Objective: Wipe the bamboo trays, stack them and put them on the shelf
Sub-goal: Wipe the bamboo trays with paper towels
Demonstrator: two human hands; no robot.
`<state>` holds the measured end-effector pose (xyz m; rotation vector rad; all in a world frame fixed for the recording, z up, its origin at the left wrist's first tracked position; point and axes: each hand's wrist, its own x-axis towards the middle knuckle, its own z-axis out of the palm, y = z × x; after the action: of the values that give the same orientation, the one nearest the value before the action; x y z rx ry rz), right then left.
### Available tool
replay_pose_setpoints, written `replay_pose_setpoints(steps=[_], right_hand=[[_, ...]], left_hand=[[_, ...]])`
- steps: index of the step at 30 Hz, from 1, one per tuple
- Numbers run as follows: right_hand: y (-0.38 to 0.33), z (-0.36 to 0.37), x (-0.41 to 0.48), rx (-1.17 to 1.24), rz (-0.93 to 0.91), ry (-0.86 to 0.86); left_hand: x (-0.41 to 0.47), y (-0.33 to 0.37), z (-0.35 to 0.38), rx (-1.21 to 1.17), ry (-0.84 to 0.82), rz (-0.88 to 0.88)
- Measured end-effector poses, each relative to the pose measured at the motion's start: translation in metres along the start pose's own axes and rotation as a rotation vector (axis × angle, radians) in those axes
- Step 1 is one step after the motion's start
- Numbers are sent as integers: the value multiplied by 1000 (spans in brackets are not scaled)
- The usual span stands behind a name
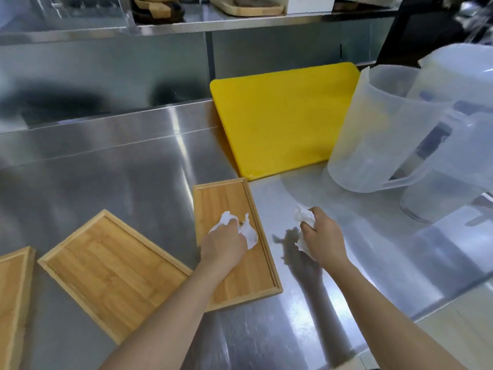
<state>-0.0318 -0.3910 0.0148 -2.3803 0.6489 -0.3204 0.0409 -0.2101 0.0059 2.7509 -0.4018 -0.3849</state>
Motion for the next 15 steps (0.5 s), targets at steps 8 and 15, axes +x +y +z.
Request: replay_pose_setpoints(steps=[8,15], right_hand=[[21,-38,-51,59,106,115],[52,-78,-131,17,308,230]], left_hand=[[-40,30,-8,-113,-53,115],[-82,63,8,-186,-56,361]])
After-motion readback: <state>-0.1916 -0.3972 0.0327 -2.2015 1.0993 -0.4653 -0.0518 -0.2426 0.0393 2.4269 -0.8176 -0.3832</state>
